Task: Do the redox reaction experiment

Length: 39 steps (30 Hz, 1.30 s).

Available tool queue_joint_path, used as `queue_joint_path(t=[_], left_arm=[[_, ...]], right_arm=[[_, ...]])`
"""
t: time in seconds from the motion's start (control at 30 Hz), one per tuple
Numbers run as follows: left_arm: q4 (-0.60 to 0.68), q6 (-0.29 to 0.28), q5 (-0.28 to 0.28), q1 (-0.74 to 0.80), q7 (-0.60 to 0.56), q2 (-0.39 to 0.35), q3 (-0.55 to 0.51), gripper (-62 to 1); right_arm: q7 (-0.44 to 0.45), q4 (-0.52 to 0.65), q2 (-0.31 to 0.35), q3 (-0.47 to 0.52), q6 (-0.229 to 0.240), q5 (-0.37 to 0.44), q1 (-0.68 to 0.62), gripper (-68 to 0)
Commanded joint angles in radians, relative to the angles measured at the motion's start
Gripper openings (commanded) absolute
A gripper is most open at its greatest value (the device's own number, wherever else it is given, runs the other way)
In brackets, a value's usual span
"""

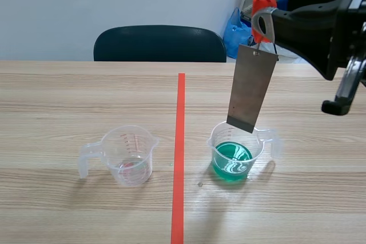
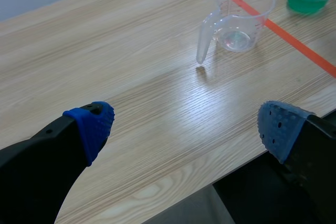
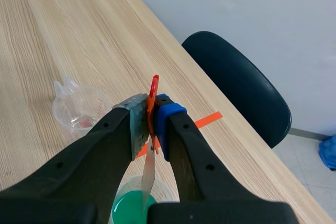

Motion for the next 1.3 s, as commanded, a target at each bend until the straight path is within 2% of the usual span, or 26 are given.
queue_joint_path(t=[0.0,0.23,0.37,1.27], left_arm=[[0.001,-0.004,-0.011,0.001,-0.029,0.011,-0.009,-2.2],[0.001,0.019,-0.011,0.001,-0.034,0.011,-0.009,-2.4],[0.001,0.018,-0.04,0.001,-0.033,0.011,-0.009,-2.4],[0.001,0.018,-0.04,0.001,-0.053,0.024,-0.009,-2.4]], right_arm=[[0.011,-0.001,0.013,0.009,-0.004,0.011,0.016,-66.9],[0.011,-0.001,0.013,0.009,-0.004,0.01,0.016,-66.9],[0.012,-0.001,0.013,0.009,-0.004,0.01,0.016,-66.9],[0.012,-0.001,0.013,0.009,-0.004,0.011,0.016,-66.9]])
